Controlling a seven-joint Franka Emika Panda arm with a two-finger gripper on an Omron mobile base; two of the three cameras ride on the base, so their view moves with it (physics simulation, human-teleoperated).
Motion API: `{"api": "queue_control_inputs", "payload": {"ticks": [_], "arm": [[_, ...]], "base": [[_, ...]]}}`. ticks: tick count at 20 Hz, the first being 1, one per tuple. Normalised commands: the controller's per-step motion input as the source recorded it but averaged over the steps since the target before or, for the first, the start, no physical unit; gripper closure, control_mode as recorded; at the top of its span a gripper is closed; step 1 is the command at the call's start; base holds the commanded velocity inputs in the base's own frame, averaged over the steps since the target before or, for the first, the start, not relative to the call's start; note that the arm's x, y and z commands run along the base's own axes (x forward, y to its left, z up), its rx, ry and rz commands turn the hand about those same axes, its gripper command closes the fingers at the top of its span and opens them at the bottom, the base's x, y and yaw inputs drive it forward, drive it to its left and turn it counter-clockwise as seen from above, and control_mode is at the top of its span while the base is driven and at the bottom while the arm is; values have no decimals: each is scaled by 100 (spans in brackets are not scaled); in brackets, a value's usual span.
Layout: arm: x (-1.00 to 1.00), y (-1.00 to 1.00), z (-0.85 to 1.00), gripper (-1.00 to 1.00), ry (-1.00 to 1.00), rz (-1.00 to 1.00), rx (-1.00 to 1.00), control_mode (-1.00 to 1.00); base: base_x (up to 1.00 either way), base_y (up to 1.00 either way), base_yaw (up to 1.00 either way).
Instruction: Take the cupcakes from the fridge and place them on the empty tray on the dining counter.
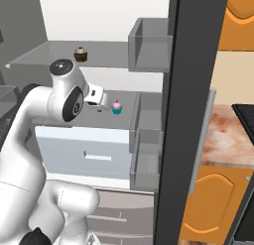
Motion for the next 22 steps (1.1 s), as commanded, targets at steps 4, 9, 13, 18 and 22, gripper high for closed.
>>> {"api": "queue_control_inputs", "payload": {"ticks": [4,9,13,18,22], "arm": [[38,0,-24,-100,3,0,0,-100],[24,-2,-17,-100,0,0,0,-100],[28,0,-15,-100,0,0,0,-100],[23,-5,-7,-100,0,0,0,-100],[24,-3,-10,-100,0,0,0,-100]], "base": [[0,0,0],[0,0,0],[0,0,0],[0,0,0],[0,0,0]]}}
